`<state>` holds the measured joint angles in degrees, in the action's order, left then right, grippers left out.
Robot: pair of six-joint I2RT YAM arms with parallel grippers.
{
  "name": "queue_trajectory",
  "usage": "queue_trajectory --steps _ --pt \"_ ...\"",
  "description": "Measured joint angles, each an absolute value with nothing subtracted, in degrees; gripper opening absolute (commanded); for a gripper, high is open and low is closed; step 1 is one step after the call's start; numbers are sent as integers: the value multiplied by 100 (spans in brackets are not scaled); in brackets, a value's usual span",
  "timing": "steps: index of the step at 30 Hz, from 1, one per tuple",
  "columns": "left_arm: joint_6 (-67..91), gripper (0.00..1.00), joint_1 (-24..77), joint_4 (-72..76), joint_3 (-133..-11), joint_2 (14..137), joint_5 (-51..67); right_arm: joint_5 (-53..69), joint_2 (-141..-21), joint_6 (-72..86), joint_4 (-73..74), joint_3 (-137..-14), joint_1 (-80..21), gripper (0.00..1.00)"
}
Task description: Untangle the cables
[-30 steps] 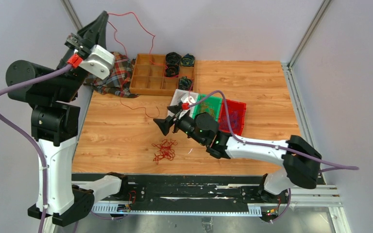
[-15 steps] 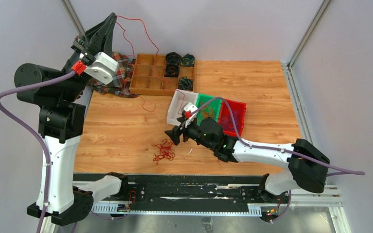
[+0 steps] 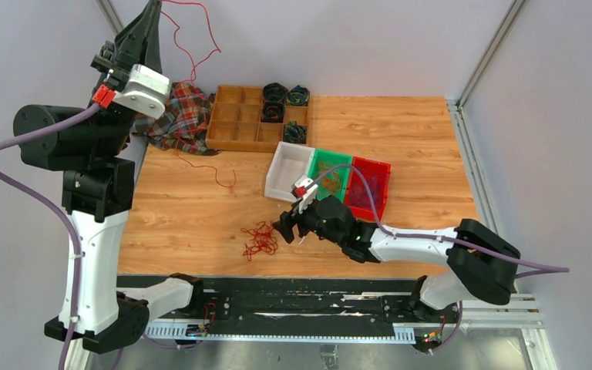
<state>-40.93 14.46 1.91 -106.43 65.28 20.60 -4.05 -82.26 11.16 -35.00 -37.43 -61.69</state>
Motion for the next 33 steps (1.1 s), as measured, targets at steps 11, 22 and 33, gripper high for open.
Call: queue_trajectory --steps 11,22,33 --pt "-3977 0 1450 294 -9863 6018 2884 408 -7067 272 -2097 -6198 -5642 81" --pt "-3758 0 1450 270 -9867 6027 3343 1374 -8079 -242 -1592 -7915 -5581 81" --pt "-3247 0 1450 -163 -10401 6213 3859 1393 -8781 -148 -2259 -7867 -5581 81"
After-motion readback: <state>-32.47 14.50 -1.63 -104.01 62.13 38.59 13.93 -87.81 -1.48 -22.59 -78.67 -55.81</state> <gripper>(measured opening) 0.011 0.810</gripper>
